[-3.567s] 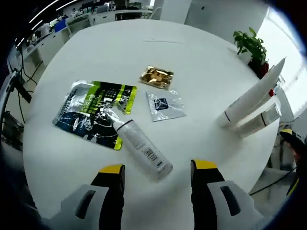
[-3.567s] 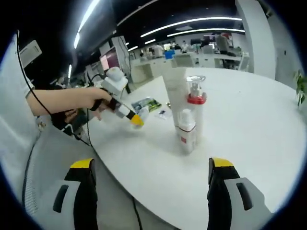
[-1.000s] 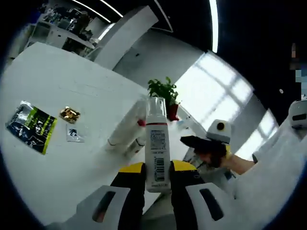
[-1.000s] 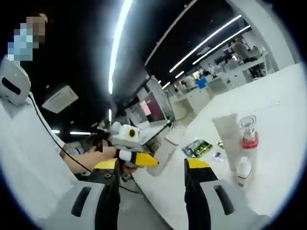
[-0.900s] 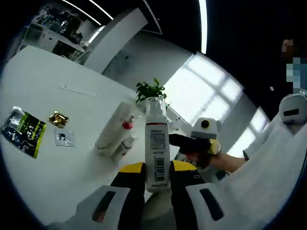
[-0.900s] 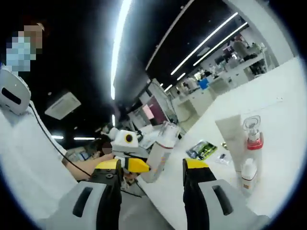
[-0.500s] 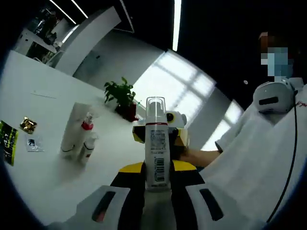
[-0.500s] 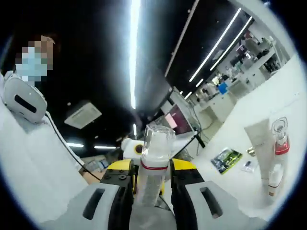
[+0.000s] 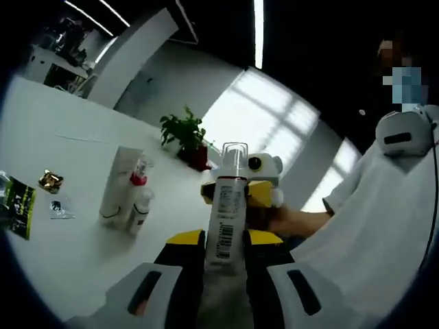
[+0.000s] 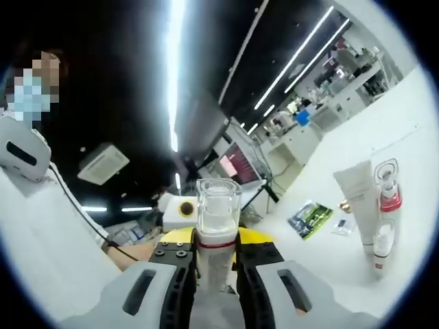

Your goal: Arrange the skincare products in the storage area until every visible bottle or jar stands upright without overlapping.

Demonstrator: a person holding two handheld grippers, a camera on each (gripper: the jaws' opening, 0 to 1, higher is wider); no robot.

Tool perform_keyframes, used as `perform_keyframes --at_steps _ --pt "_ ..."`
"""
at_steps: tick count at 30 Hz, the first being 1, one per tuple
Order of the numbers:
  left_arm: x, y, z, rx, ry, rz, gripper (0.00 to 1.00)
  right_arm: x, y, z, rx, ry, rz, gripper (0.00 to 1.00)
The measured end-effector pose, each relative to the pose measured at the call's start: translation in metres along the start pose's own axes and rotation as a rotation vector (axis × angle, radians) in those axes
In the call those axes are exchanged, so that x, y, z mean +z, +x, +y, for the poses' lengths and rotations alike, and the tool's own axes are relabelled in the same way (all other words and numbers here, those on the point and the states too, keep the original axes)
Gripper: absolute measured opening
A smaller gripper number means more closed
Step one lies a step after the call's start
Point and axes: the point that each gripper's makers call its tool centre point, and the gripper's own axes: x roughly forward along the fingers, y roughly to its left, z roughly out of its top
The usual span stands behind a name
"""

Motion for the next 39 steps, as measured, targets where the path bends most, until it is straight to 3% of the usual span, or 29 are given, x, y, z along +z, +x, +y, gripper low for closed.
perform_keyframes --at_steps 4,7,10,15,18,26,29,31,33,34,35,37,38,39 --pt "-0.001 0.007 0.011 0.121 0.113 0.039 0.20 0.002 0.002 -0.012 -0.100 -0.029 0.020 0.20" --pt "0.005 0.004 0.030 0.308 0.185 0.047 0.23 0.004 -0.002 -0.025 -0.206 -0.089 0.051 0.20" --pt "0.006 0.005 0.042 0.448 0.309 0.074 0.29 0.003 -0.005 -0.037 -0.315 -0.080 0.068 0.20" --pt "0.006 0.014 0.044 0.568 0.527 0.137 0.25 0.007 -0.008 -0.047 -0.436 -0.142 0.054 0.20" --pt "0.013 0.012 0.048 0.650 0.583 0.130 0.24 0.012 -0.006 -0.047 -0.482 -0.183 0.047 0.21" --pt "0.016 0.011 0.052 0.763 0.619 0.123 0.21 0.009 -0.002 -0.045 -0.540 -0.221 0.042 0.21" --pt "0.015 0.008 0.055 0.763 0.604 0.112 0.20 0.008 -0.001 -0.043 -0.541 -0.241 0.058 0.21" --pt "0.013 0.008 0.055 0.729 0.542 0.098 0.19 0.009 -0.003 -0.045 -0.535 -0.237 0.065 0.21" --pt "0.010 0.007 0.056 0.695 0.515 0.110 0.19 0.005 -0.002 -0.041 -0.471 -0.210 0.087 0.21" --pt "0.011 0.008 0.054 0.651 0.466 0.077 0.19 0.009 -0.003 -0.041 -0.460 -0.209 0.069 0.21" --pt "0.013 0.010 0.050 0.595 0.404 0.034 0.19 0.011 -0.001 -0.035 -0.398 -0.202 0.058 0.21" --pt "0.016 0.012 0.041 0.492 0.317 -0.003 0.18 0.014 -0.002 -0.030 -0.336 -0.195 0.055 0.21" --pt "0.020 0.012 0.038 0.472 0.288 -0.035 0.18 0.020 -0.002 -0.022 -0.271 -0.208 0.031 0.22" --pt "0.021 0.013 0.032 0.413 0.276 -0.038 0.18 0.021 -0.003 -0.020 -0.257 -0.205 0.026 0.22"
